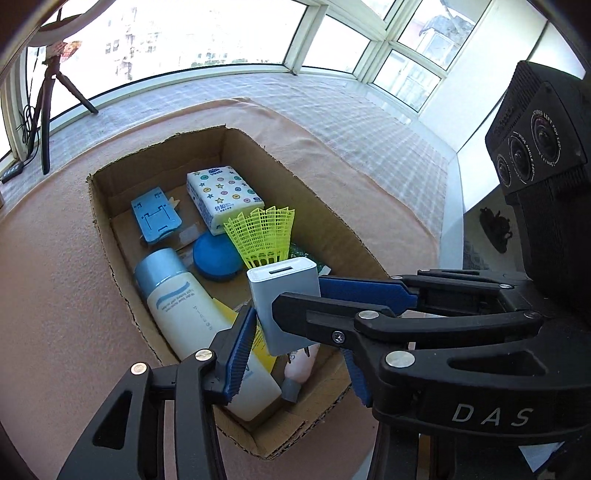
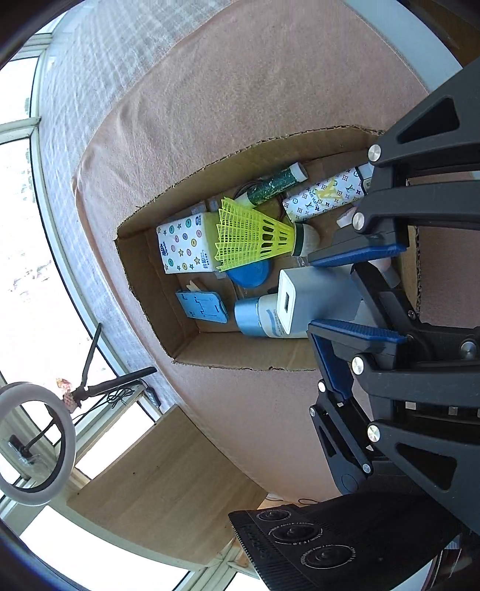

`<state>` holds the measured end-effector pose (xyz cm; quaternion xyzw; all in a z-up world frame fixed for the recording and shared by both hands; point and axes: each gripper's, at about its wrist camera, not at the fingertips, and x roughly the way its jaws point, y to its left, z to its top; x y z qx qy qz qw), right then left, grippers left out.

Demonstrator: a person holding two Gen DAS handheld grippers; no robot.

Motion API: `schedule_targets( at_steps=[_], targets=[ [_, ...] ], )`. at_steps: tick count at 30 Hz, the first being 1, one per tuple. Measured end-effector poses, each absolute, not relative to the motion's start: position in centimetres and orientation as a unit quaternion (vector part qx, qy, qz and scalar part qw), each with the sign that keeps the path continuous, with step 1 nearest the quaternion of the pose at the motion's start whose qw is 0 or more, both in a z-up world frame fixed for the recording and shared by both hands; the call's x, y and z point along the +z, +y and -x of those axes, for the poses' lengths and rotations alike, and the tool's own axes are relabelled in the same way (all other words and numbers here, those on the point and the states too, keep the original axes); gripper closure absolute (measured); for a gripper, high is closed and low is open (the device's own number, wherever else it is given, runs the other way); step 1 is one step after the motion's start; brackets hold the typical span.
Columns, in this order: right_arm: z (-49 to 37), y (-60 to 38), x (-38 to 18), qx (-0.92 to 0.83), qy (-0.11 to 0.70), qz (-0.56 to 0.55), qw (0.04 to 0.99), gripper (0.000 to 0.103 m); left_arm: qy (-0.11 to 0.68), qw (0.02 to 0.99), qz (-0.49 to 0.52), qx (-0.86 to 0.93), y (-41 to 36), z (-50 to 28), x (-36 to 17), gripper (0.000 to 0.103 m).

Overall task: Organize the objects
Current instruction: 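Carry the charger plug with the right gripper into the box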

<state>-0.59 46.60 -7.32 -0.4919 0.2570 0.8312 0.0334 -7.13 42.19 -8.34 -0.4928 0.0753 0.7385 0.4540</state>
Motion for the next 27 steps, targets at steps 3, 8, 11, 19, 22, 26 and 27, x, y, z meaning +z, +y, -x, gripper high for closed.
schedule_targets(
  at_steps=[3, 8, 11, 19, 22, 26, 27],
  targets=[
    [0.7, 46.6, -7.3, 0.834, 0.245, 0.493, 0.037, 0.076, 0.075, 0.453, 0.497, 0.736, 42.6, 7.2, -8.6, 0.054],
    [0.7, 46.8, -7.2, 0.836, 0.237, 0.494, 0.037, 0.073, 0.078, 0.448, 0.5, 0.737, 42.8, 7.5, -8.7, 0.047],
    [0.6, 46.9, -7.2, 0.837, 0.235, 0.492, 0.047, 0.061, 0.074, 0.443, 0.5, 0.74, 42.5, 7.6, -8.7, 0.037],
    [0.6, 46.6, -6.6, 0.843, 0.226, 0.485, 0.06, 0.05, 0.076, 0.437, 0.498, 0.745, 41.5, 7.7, -8.5, 0.037],
    [0.5, 46.3, -6.2, 0.846, 0.221, 0.481, 0.066, 0.048, 0.075, 0.433, 0.498, 0.748, 40.9, 7.7, -8.3, 0.037],
    [0.3, 46.0, -5.6, 0.849, 0.218, 0.475, 0.07, 0.047, 0.067, 0.426, 0.497, 0.753, 39.5, 7.8, -7.8, 0.036],
    [0.3, 45.8, -5.5, 0.851, 0.216, 0.474, 0.071, 0.047, 0.066, 0.423, 0.496, 0.755, 39.1, 7.8, -7.6, 0.036]
  ],
)
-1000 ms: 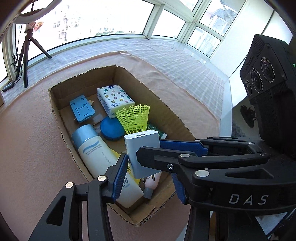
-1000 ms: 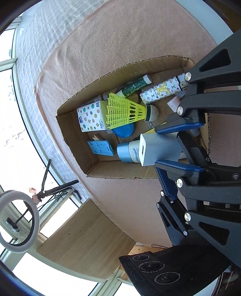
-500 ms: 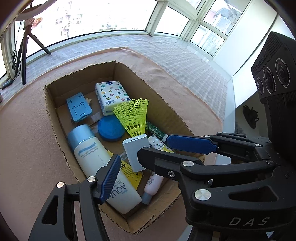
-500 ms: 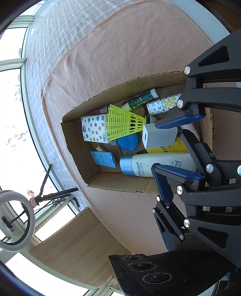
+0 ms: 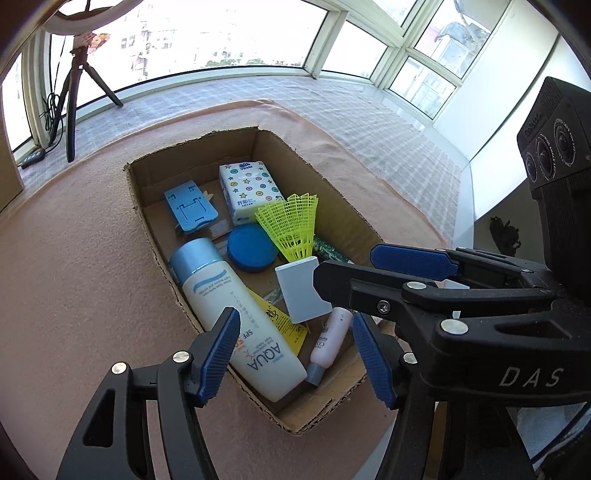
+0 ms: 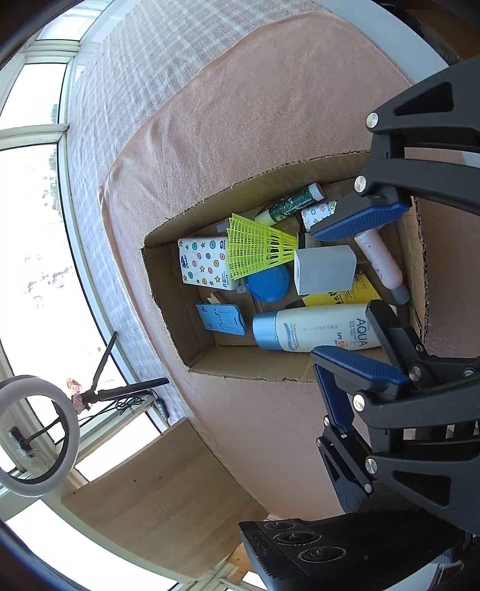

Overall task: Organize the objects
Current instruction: 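Carry the charger plug with the right gripper into the box, then open the right gripper to drop the plug into the box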

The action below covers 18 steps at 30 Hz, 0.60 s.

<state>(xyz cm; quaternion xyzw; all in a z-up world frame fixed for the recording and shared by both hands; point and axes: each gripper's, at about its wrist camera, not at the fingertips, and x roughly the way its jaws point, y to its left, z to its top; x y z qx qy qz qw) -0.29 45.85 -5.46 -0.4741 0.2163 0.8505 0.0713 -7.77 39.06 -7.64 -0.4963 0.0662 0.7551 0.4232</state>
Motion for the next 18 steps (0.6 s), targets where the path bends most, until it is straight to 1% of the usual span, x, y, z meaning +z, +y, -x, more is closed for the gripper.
schedule_targets(
  at_steps=[10, 18],
  targets=[
    [0.8, 42.6, -4.2, 0.862, 0.194, 0.464, 0.066, 0.047, 0.054, 0.383, 0.49, 0.781, 33.3, 8.1, -6.2, 0.033],
    [1.7, 38.5, -3.4, 0.87, 0.171, 0.461, 0.041, 0.047, 0.036, 0.336, 0.484, 0.807, 26.9, 8.6, -4.9, 0.031]
  ],
)
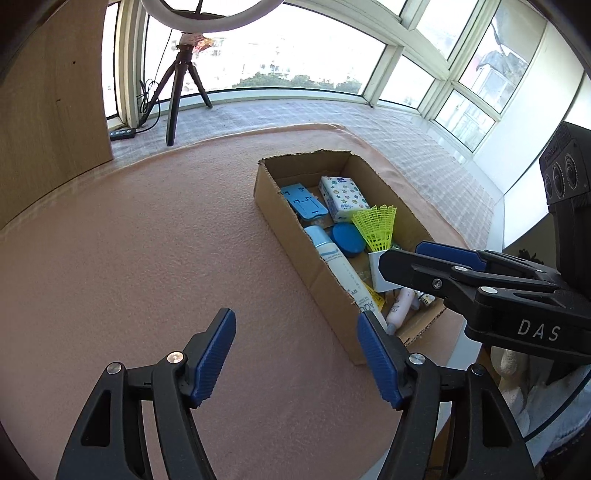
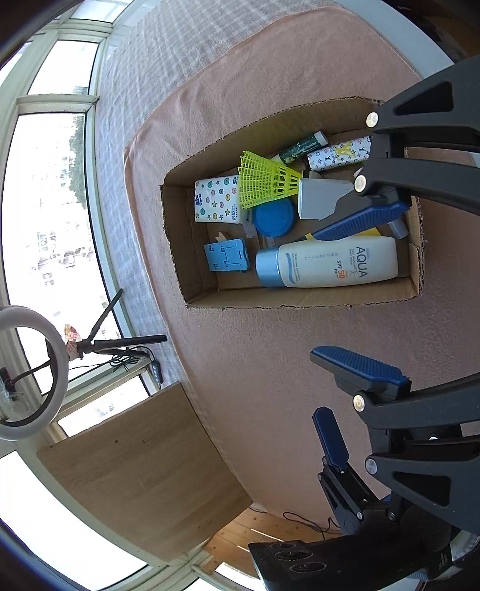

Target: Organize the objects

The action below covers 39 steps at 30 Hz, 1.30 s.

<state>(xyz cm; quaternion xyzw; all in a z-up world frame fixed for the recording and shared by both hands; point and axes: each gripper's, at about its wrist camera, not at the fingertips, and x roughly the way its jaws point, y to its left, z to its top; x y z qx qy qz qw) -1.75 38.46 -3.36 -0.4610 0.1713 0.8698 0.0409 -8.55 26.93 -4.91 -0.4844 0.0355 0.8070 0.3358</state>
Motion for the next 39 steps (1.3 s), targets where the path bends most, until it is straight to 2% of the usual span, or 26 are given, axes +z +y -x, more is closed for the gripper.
schedule_targets(
  at_steps=[11, 15, 23, 39],
  targets=[
    [2.9, 30.9, -2.3, 0.883, 0.124, 0.452, -0.001, 0.045, 0.006, 0.248, 0.474, 0.845, 16.9, 8.5, -3.2, 0.03],
    [3.1, 28.2, -2.0, 0.886, 0.114, 0.45, -0.019, 0.039, -0.006, 0.208, 0.468, 0.859, 13.2, 8.3, -2.6, 0.029],
    [3.2, 23.7, -2.1, 0.887, 0.087, 0.451, -0.039, 0.039, -0.025, 0.141, 0.467, 0.873, 6.4, 7.0, -2.3, 0.029],
    [2.3, 18.1, -1.4, 0.897, 0.034, 0.437, -0.051, 0.037, -0.048, 0.072, 0.454, 0.887, -0.6, 3.6, -1.6, 0.029]
  ],
)
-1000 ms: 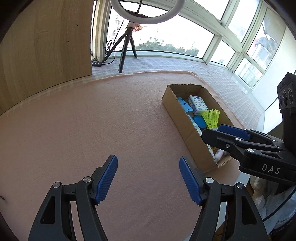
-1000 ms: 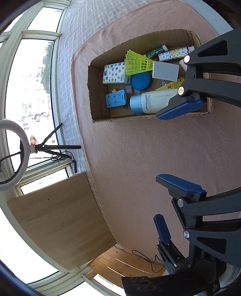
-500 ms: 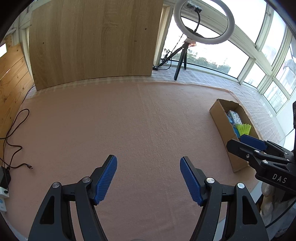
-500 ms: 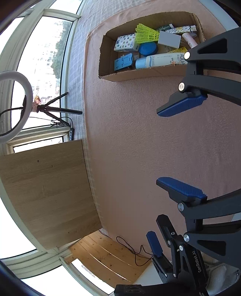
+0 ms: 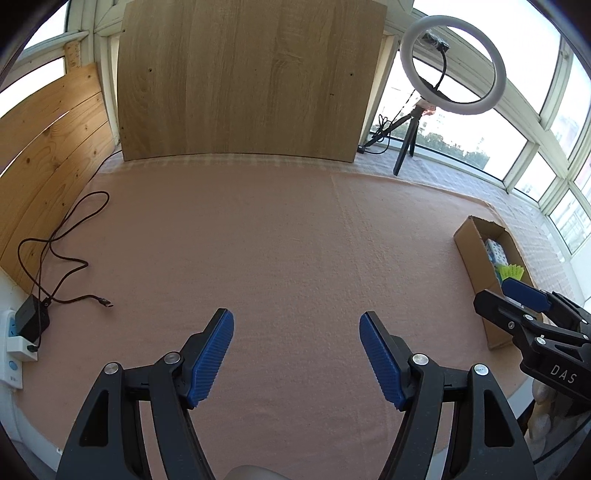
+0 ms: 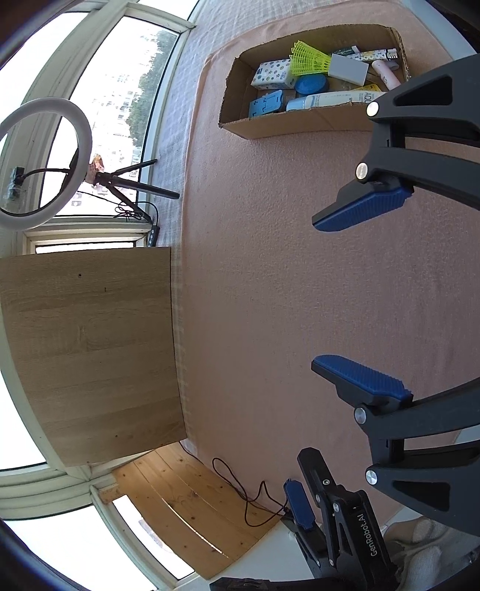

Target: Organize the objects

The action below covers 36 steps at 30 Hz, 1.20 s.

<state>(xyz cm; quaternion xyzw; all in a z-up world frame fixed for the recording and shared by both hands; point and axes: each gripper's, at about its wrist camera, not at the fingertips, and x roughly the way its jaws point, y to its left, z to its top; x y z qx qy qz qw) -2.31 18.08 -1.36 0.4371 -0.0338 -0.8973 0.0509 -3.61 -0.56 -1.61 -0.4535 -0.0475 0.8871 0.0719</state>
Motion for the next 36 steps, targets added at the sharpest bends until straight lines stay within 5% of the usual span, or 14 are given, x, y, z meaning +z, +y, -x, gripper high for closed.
schedule_targets(
  at_steps=[36],
  targets=[
    [2.82, 17.71, -1.74, -0.903, -0.028, -0.429, 0.022, 0.036, -0.031, 0.067, 0.448, 0.891, -0.36, 4.01, -1.53, 0.029]
  ],
)
